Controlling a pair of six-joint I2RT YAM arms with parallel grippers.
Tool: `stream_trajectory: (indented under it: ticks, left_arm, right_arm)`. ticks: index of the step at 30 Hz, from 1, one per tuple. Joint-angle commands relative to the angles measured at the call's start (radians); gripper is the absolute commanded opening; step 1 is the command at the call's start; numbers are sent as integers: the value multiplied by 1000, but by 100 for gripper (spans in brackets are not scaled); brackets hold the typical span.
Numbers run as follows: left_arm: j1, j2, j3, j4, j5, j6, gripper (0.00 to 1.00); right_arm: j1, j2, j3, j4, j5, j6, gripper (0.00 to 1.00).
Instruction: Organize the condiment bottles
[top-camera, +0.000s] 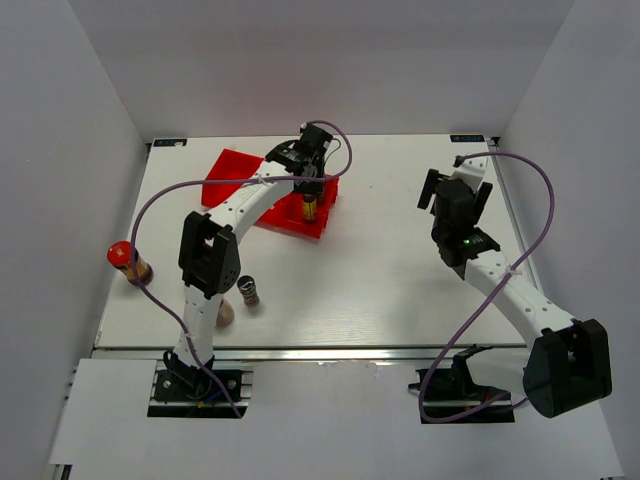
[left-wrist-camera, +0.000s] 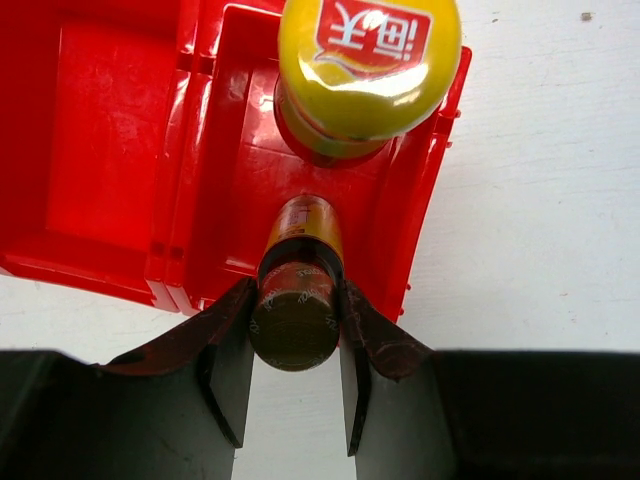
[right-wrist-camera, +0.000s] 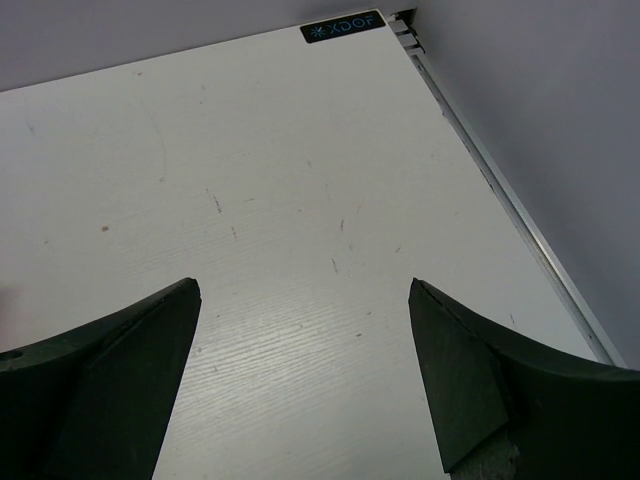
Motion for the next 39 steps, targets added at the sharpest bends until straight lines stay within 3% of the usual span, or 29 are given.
stream_trajectory:
  ticks: [1, 16, 23, 39]
  left_arm:
    - [-5, -12, 51, 17, 4, -7, 43]
    - [-5, -28, 25, 19, -4, -20, 73]
    - [-5, -53, 19, 28, -13, -18, 98]
    - [-5, -226, -99, 56, -82, -55, 98]
  right_arm:
    - [-7, -2, -16, 27, 27, 16, 89]
    - [-8, -4, -10, 9, 25, 23, 89]
    - [-8, -7, -10, 6, 22, 26, 89]
    - [-7, -28, -14, 7, -10, 42, 89]
